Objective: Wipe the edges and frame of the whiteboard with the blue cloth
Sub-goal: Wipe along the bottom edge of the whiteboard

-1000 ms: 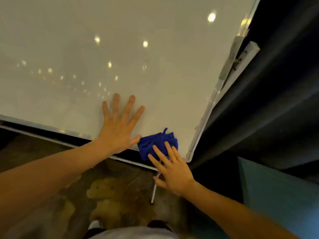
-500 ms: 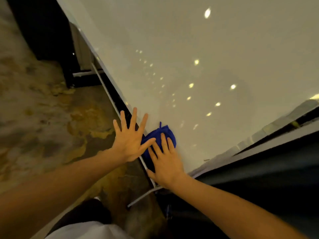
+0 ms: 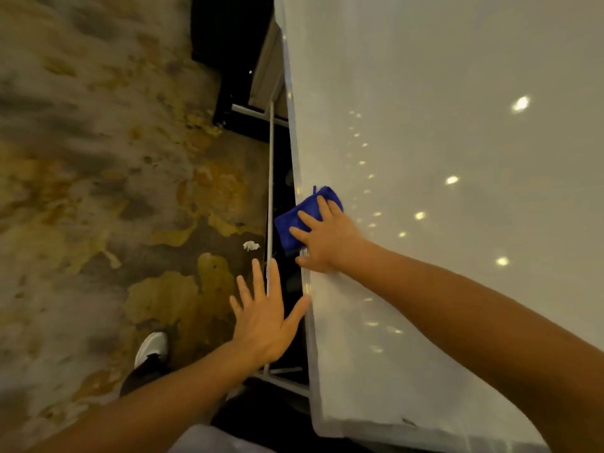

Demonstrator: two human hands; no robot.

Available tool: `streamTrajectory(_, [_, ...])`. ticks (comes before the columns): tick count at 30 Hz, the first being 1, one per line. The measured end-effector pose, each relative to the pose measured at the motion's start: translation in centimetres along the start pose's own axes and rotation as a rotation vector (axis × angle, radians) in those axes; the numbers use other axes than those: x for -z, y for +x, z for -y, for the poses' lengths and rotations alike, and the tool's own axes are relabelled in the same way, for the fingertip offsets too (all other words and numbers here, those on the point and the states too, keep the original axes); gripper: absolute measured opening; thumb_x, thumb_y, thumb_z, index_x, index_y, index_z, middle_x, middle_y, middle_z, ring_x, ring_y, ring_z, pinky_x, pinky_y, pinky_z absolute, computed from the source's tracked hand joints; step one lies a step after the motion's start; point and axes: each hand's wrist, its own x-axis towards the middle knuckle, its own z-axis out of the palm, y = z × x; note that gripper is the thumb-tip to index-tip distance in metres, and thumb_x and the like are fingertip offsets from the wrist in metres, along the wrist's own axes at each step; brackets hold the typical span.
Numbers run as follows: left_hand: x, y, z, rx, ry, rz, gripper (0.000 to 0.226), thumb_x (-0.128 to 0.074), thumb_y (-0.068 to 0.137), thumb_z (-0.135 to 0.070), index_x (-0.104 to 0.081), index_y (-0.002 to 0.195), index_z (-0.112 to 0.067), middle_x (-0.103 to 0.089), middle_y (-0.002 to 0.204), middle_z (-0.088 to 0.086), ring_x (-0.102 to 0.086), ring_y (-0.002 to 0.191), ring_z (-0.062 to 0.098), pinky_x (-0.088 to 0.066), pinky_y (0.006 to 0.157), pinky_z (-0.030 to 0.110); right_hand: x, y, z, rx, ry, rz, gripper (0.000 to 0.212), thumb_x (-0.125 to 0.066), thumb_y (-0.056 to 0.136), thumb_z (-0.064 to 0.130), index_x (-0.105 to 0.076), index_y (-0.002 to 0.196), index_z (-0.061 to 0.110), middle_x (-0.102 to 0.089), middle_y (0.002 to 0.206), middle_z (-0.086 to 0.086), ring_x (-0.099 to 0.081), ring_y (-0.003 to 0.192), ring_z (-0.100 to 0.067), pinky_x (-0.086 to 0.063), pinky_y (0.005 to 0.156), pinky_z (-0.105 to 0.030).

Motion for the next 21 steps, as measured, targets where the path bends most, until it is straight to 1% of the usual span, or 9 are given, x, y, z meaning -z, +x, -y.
streamTrajectory(3, [-3.5,-1.6,-3.1,0.076,-0.153,0.022,0.094,-0.006,0.067,-0.097,0.045,0.129,-0.049,0.035,0.158,-0.006,0.019,0.148,0.037,0.004,0.117,0.061,1.5,4.0,-2.6,0.057,-0.08,-0.036,0.077,-0.021,0.088,0.078,-0.032,0.152,0.037,-0.024,0.164,-0.01,-0.015,0.145,-0.053,-0.015,0.115,-0.061])
streamTrajectory(5, [-6.2,-2.2,-6.1,0.121,-0.245,0.003,0.101,-0.007,0.064,-0.099,0.04,0.137,-0.047,0.033,0.159,-0.008,0.016,0.15,0.035,0.001,0.118,0.06,2.1,5.7,-4.2,0.118,-0.119,-0.081,0.075,-0.022,0.086,0.08,-0.04,0.147,0.041,-0.031,0.16,-0.01,-0.023,0.142,-0.049,-0.018,0.114,-0.059])
streamTrajectory(6, [-7.4,-2.5,-7.4,0.158,-0.291,-0.019,0.102,-0.006,0.062,-0.099,0.036,0.139,-0.047,0.032,0.16,-0.009,0.013,0.15,0.035,-0.002,0.118,0.061,2.0,6.2,-4.8,0.153,-0.104,-0.08,0.074,-0.023,0.085,0.081,-0.038,0.147,0.045,-0.027,0.163,-0.008,-0.018,0.145,-0.048,-0.013,0.116,-0.06])
streamTrajectory(8, [-9.3,-2.8,-9.1,0.235,-0.375,-0.079,0.101,-0.002,0.059,-0.099,0.032,0.14,-0.049,0.029,0.16,-0.008,0.005,0.15,0.036,-0.011,0.117,0.062,1.2,6.5,-5.4,0.189,-0.064,-0.046,0.076,-0.025,0.084,0.084,-0.025,0.152,0.049,-0.009,0.168,-0.002,0.001,0.15,-0.046,0.001,0.117,-0.064])
streamTrajectory(10, [-9.7,-2.9,-9.8,0.281,-0.416,-0.109,0.106,-0.004,0.059,-0.098,0.028,0.145,-0.044,0.025,0.162,-0.003,-0.002,0.149,0.038,-0.017,0.115,0.061,0.6,5.1,-5.2,0.203,-0.083,0.017,0.08,-0.023,0.084,0.086,-0.012,0.154,0.049,0.003,0.169,0.001,0.011,0.15,-0.044,0.006,0.117,-0.065])
streamTrajectory(14, [-10.5,-5.3,-11.5,0.372,-0.421,-0.146,0.107,-0.015,0.072,-0.092,0.012,0.154,-0.03,0.013,0.165,0.007,-0.01,0.147,0.042,-0.018,0.114,0.06,-1.0,-1.4,-1.6,0.402,-0.14,0.188,0.076,-0.015,0.087,0.083,-0.007,0.155,0.049,0.006,0.168,0.004,0.016,0.151,-0.039,0.011,0.118,-0.061])
streamTrajectory(18, [-11.2,-6.9,-11.6,0.424,-0.403,-0.217,0.113,-0.011,0.068,-0.093,0.003,0.155,-0.023,0.004,0.165,0.009,-0.015,0.145,0.039,-0.018,0.113,0.057,-2.7,-4.8,-0.6,0.786,-0.205,0.185,0.062,-0.018,0.095,0.069,-0.012,0.154,0.05,-0.002,0.168,0.007,0.012,0.152,-0.031,0.008,0.119,-0.06])
streamTrajectory(19, [-11.2,-7.0,-11.6,0.431,-0.413,-0.211,0.113,-0.013,0.068,-0.094,0.005,0.155,-0.024,0.006,0.165,0.008,-0.013,0.146,0.038,-0.016,0.114,0.057,-2.2,-4.3,-1.1,0.792,-0.197,0.19,0.063,-0.016,0.095,0.069,-0.011,0.154,0.05,-0.001,0.168,0.008,0.012,0.153,-0.029,0.008,0.119,-0.059])
streamTrajectory(21, [-11.3,-7.3,-11.6,0.428,-0.426,-0.198,0.114,-0.016,0.068,-0.094,0.011,0.155,-0.025,0.013,0.165,0.007,-0.006,0.149,0.039,-0.011,0.116,0.058,-0.6,-1.7,-2.7,0.621,-0.206,0.173,0.067,-0.011,0.094,0.073,-0.005,0.155,0.047,0.001,0.168,0.007,0.012,0.153,-0.029,0.01,0.12,-0.055])
